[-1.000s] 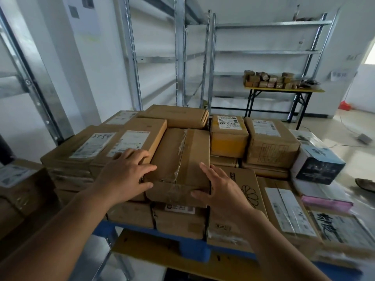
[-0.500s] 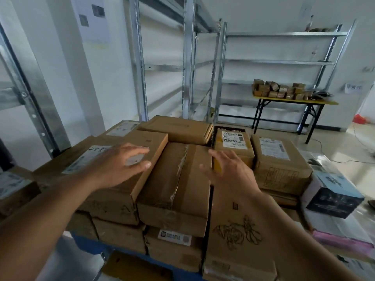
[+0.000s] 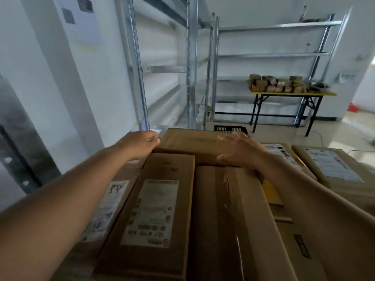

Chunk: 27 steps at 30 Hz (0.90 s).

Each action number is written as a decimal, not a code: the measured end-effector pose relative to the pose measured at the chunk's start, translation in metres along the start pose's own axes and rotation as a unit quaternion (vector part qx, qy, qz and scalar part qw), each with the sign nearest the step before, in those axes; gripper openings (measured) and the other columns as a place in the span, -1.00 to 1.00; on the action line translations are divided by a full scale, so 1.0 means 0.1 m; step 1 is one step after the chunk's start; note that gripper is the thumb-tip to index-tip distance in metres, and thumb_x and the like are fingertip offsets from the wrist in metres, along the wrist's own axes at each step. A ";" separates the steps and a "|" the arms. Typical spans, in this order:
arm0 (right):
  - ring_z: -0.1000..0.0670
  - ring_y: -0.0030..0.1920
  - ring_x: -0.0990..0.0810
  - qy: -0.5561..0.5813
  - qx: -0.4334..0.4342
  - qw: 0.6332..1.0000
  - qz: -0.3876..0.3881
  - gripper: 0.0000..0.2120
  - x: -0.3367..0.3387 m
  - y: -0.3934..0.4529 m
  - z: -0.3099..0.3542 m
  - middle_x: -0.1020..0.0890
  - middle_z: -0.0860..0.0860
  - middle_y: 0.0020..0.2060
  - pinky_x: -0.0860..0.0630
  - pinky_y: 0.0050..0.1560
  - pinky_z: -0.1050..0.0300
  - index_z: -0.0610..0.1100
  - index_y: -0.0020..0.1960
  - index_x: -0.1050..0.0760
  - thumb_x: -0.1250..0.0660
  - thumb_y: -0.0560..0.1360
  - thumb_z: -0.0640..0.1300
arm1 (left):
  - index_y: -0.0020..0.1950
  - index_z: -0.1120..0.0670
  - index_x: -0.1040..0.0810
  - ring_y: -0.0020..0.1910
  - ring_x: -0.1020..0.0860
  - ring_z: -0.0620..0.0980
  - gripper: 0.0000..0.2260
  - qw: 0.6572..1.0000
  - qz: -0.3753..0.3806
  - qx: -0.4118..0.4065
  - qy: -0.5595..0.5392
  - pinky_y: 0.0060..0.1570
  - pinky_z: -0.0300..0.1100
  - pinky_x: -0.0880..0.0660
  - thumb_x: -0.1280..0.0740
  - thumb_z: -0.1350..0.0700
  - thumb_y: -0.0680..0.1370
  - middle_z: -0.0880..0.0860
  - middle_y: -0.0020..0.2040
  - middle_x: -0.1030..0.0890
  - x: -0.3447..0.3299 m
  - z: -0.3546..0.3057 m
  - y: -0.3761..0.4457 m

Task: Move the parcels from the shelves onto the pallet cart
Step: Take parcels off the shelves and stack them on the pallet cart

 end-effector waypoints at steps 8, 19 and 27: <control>-0.15 0.33 -0.30 0.005 -0.004 0.999 0.035 -0.37 -0.12 0.08 -0.13 -0.28 -0.10 0.41 -0.30 0.27 -0.10 0.18 0.45 -0.23 -0.36 0.44 0.15 | 0.41 0.05 -0.36 0.34 -0.35 0.13 -0.62 0.997 0.068 0.001 -0.027 0.25 -0.06 -0.28 -0.08 -0.04 0.63 0.14 0.41 -0.37 -0.26 -0.14 0.44; -0.13 0.27 -0.38 0.025 0.030 0.998 0.042 -0.49 -0.04 0.01 -0.10 -0.41 -0.11 0.33 -0.32 0.21 -0.01 0.08 0.42 -0.34 -0.34 0.50 0.03 | 0.32 0.17 -0.42 -0.08 -0.48 0.09 -0.58 0.986 0.065 0.088 -0.125 -0.06 -0.07 -0.48 -0.18 -0.07 0.59 0.24 0.13 -0.51 -0.23 -0.07 0.35; -0.16 0.41 -0.25 0.053 -0.005 0.998 0.028 -0.41 -0.05 0.09 -0.15 -0.31 -0.11 0.43 -0.29 0.34 -0.16 0.11 0.42 -0.32 -0.24 0.46 0.30 | 0.44 -0.04 -0.29 0.39 -0.29 0.14 -0.52 0.998 0.002 0.061 0.004 0.29 0.01 -0.28 -0.13 -0.15 0.55 0.08 0.45 -0.31 -0.24 0.19 0.37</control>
Point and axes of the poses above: each hand's wrist, its own y-axis towards the middle knuckle, its own x-axis out of the back of the hand, z = x × y, the point moved 6 cm from there along y, towards the middle knuckle
